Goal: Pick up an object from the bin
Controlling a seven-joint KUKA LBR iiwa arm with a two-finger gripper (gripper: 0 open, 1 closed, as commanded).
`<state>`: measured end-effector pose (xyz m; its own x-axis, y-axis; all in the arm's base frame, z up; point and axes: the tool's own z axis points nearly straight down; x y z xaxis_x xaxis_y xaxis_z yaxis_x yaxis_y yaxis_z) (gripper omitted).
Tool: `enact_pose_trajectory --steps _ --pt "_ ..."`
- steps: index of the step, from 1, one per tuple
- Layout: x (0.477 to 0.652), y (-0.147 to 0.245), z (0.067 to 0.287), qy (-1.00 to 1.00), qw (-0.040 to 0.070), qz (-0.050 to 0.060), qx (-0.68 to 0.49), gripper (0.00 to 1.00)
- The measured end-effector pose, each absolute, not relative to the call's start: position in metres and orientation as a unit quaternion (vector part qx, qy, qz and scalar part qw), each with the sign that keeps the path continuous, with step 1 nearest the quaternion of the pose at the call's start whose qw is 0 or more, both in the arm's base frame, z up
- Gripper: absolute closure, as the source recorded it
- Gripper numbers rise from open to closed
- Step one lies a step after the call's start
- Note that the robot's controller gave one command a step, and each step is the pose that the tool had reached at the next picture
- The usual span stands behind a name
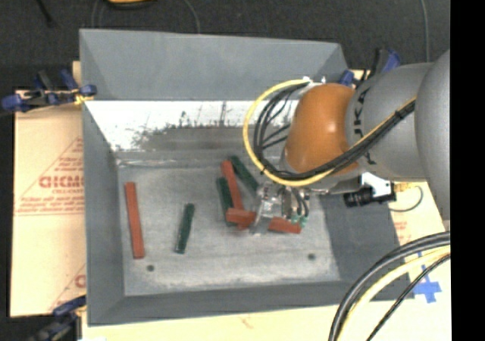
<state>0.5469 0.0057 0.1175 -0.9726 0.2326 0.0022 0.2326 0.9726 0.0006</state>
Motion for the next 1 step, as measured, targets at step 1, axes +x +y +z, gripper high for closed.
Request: enact_pose_trajectory --steps 1 --pt "0.5104 0.0252 0.2378 -0.993 -0.001 0.000 -0.120 1.00"
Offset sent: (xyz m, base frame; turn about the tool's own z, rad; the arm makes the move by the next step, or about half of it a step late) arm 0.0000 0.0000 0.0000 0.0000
